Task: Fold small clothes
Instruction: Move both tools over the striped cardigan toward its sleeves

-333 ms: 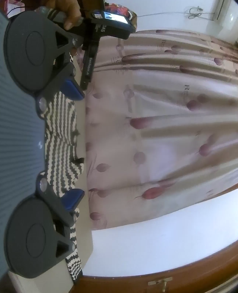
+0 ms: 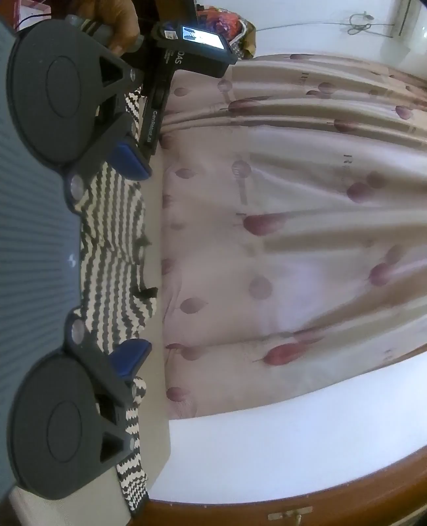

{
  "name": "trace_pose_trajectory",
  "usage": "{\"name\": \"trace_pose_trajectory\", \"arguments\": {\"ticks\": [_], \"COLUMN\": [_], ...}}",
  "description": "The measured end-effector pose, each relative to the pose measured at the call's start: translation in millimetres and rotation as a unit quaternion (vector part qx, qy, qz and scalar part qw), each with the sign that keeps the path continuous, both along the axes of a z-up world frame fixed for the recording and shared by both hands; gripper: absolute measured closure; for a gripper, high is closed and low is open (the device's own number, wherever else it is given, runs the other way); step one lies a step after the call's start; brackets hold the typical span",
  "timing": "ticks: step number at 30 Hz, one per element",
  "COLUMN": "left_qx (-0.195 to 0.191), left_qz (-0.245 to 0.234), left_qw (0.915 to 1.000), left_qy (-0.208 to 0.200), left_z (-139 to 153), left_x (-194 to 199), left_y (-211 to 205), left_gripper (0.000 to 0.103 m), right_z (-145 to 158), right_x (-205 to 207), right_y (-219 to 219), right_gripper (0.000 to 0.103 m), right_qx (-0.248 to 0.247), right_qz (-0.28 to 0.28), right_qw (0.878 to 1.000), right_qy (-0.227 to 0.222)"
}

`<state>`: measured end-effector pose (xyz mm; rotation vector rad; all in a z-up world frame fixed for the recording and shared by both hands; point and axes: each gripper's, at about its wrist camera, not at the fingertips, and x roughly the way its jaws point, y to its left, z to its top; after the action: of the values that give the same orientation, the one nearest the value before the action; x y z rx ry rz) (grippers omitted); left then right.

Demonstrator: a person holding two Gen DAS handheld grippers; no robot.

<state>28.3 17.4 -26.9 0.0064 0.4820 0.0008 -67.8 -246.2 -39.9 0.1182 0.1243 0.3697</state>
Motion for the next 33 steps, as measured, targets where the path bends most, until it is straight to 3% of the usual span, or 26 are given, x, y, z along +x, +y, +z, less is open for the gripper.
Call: {"name": "trace_pose_trajectory", "arguments": {"ticks": [13,17,33], "left_qx": [-0.02,-0.026,-0.021], "left_qz": [0.021,0.031,0.082], "left_qw": [0.9994,0.9986,0.9951], "left_qy": [0.019,0.034,0.052], "left_z": [-27.0,-34.2,-42.2], "left_x": [5.2,7.1,24.3], "left_y": [52.7,72.7,97.4], "left_gripper": [0.0,0.0,0.0], "right_z": [-3.6,2.2,-2.9], "right_x": [7.3,9.7,27.2], "right_y": [22.0,18.8,32.0], "right_gripper": [0.0,0.0,0.0], "right_qx": [-0.013,0.005,0.002], "right_qz": [0.016,0.023,0.049], "right_qw": [0.999,0.999,0.996], "right_qy": [0.034,0.045,0.076]}}
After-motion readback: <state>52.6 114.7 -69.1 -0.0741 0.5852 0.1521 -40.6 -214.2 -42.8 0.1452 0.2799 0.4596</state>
